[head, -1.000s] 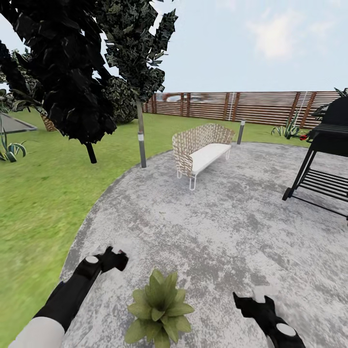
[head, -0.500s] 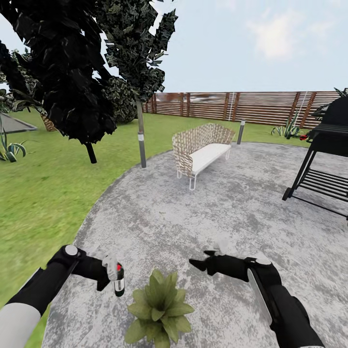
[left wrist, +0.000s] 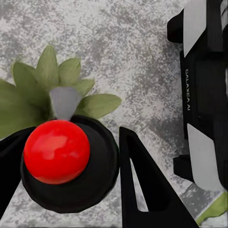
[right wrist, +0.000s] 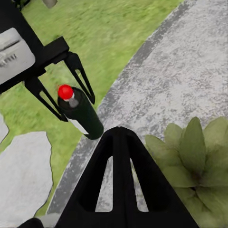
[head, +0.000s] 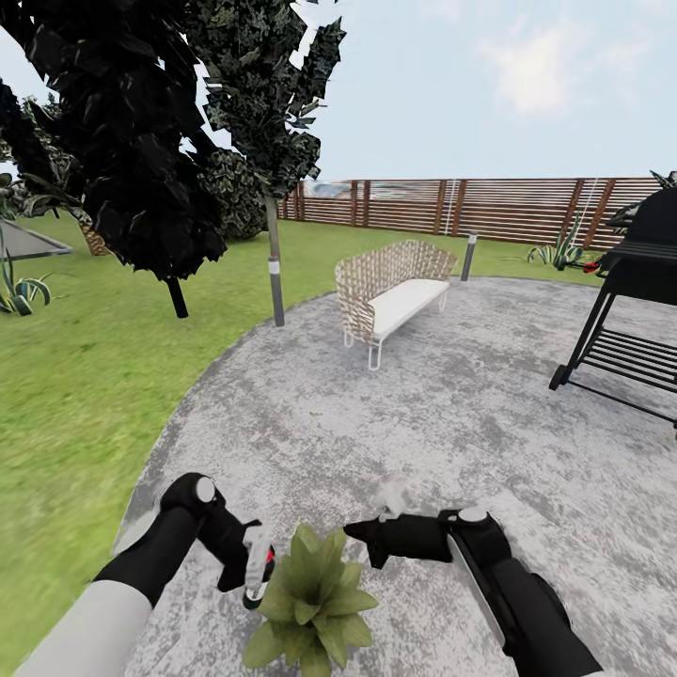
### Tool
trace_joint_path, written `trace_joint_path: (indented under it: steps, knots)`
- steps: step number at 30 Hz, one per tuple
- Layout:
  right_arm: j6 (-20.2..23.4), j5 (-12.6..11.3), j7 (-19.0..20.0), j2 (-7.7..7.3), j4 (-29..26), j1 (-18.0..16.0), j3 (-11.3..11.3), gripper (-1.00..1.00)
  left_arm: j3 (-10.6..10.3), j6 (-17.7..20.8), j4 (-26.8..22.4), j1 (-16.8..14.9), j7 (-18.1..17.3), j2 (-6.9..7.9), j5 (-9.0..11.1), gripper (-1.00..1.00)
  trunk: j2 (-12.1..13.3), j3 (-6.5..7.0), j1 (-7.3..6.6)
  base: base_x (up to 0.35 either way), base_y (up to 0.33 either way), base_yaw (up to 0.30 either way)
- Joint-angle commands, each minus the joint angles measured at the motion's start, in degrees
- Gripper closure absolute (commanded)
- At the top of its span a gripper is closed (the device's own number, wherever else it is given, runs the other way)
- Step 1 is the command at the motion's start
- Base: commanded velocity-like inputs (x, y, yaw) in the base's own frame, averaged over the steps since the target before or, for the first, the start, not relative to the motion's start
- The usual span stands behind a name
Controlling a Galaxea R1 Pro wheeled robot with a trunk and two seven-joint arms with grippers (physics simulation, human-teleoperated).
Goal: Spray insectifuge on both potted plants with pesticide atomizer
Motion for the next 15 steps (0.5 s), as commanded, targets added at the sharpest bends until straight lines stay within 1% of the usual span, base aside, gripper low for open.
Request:
trace_joint_path:
  steps: [1, 3, 4, 5, 6, 7, 9, 15]
  knots:
    - [0.3, 0.11, 0.15, -0.03, -0.07, -0.04, 0.99, 1.0, -0.13, 0.37, -0.08, -0.06, -0.39, -0.28, -0.59, 1.0, -0.03, -0.06, 0.0, 0.0, 0.0, 0.0]
    - [0.3, 0.11, 0.14, -0.03, -0.08, -0.04, 2.46, 1.0, -0.13, 0.3, -0.08, -0.08, -0.63, -0.96, -1.05, 1.0, -0.03, -0.06, 0.0, 0.0, 0.0, 0.0]
    - [0.3, 0.11, 0.15, -0.02, -0.08, -0.04, 2.73, 1.0, -0.13, 0.27, -0.09, -0.09, -0.67, -1.35, -1.13, 1.0, -0.03, -0.06, 0.0, 0.0, 0.0, 0.0]
    - [0.3, 0.11, 0.13, 0.08, -0.08, -0.04, 3.12, 1.0, -0.13, 0.11, -0.09, -0.09, -0.72, -2.74, -1.19, 1.0, -0.03, -0.06, 0.0, 0.0, 0.0, 0.0]
    - [0.3, 0.11, 0.13, 0.19, -0.08, -0.04, 3.23, 1.0, -0.13, -0.08, -0.09, -0.09, -0.73, -3.84, -1.19, 1.0, -0.03, -0.06, 0.0, 0.0, 0.0, 0.0]
    - [0.3, 0.11, 0.13, 0.22, -0.08, -0.04, 3.24, 1.0, -0.13, -0.11, -0.09, -0.09, -0.74, -4.15, -1.19, 1.0, -0.03, -0.06, 0.0, 0.0, 0.0, 0.0]
    - [0.3, 0.11, 0.15, 0.31, -0.08, -0.04, 3.28, 1.0, -0.13, -0.18, -0.09, -0.09, -0.74, -5.34, -1.24, 1.0, -0.03, -0.06, 0.0, 0.0, 0.0, 0.0]
    - [0.3, 0.11, 0.16, 0.41, -0.16, -0.04, 3.3, 1.0, -0.13, -0.23, -0.15, -0.09, -0.74, -7.73, -1.27, 1.0, -0.03, -0.06, 0.0, 0.0, 0.0, 0.0]
